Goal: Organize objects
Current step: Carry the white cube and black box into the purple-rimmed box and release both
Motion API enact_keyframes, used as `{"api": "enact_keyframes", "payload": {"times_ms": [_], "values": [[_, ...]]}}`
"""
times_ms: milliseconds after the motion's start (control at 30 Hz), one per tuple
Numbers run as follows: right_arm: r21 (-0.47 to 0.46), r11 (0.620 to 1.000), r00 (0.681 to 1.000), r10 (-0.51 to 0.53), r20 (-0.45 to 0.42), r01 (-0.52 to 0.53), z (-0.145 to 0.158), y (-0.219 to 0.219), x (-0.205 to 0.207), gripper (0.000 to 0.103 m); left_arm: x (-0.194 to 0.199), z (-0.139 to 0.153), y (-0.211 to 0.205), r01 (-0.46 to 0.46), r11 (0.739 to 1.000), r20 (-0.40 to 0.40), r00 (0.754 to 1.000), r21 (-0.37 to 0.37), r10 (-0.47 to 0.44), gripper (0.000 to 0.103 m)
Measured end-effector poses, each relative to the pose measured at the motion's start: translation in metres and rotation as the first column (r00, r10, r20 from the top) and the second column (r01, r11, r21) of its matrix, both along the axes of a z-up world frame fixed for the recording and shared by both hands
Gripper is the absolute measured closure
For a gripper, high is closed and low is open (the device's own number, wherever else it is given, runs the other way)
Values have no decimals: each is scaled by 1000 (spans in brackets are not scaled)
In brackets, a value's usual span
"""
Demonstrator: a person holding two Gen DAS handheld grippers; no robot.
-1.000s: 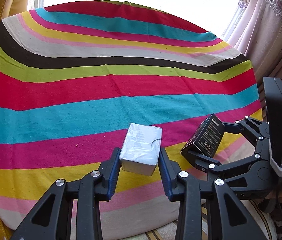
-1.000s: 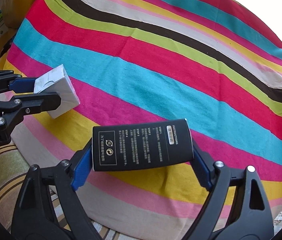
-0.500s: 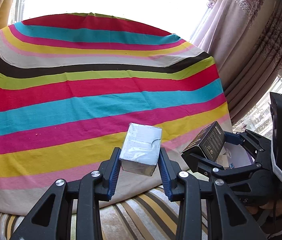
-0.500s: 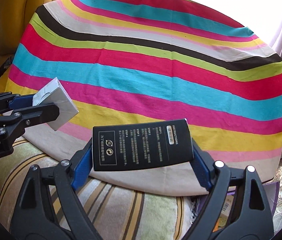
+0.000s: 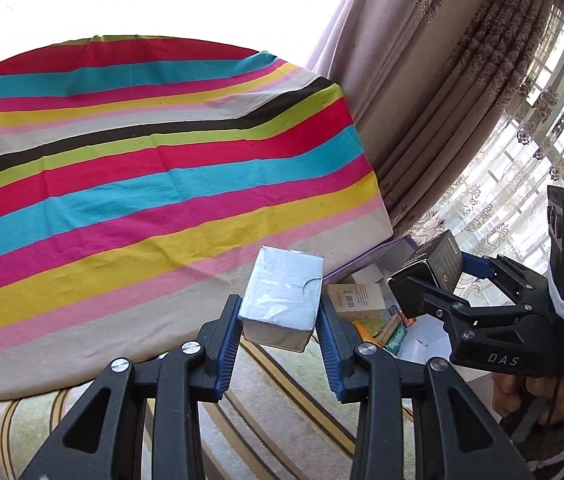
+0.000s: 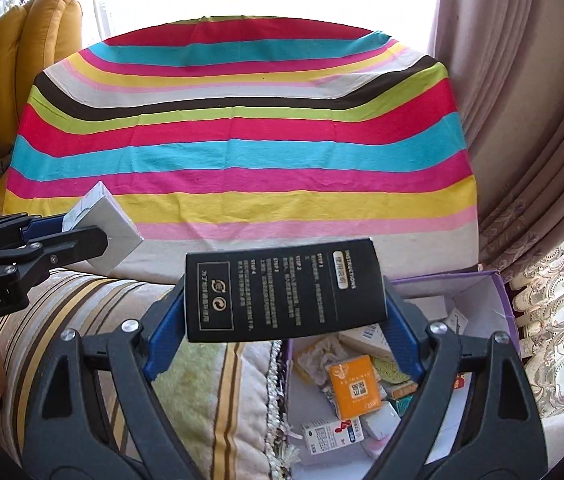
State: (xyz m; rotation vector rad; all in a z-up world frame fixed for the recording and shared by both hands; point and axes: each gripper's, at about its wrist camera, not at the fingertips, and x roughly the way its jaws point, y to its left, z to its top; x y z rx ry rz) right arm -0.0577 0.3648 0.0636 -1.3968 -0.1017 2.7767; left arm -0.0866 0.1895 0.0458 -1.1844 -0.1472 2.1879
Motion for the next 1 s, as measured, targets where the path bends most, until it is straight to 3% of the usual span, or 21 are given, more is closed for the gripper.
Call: {"api": "enact_keyframes", "payload": {"times_ms": [233, 600, 1000], "values": [[9, 995, 994, -104, -28, 104, 7, 50, 36, 15, 21, -1, 43, 92, 996, 24, 995, 9, -93, 65], [-14, 970, 970, -242, -29, 242, -7, 118, 79, 15, 47, -14, 103, 220, 975, 70, 973, -27, -218, 65], [-10, 955, 954, -296, -44, 296, -21, 144, 93, 15, 71, -22, 141, 315, 948, 131, 943, -46, -307, 63]]}}
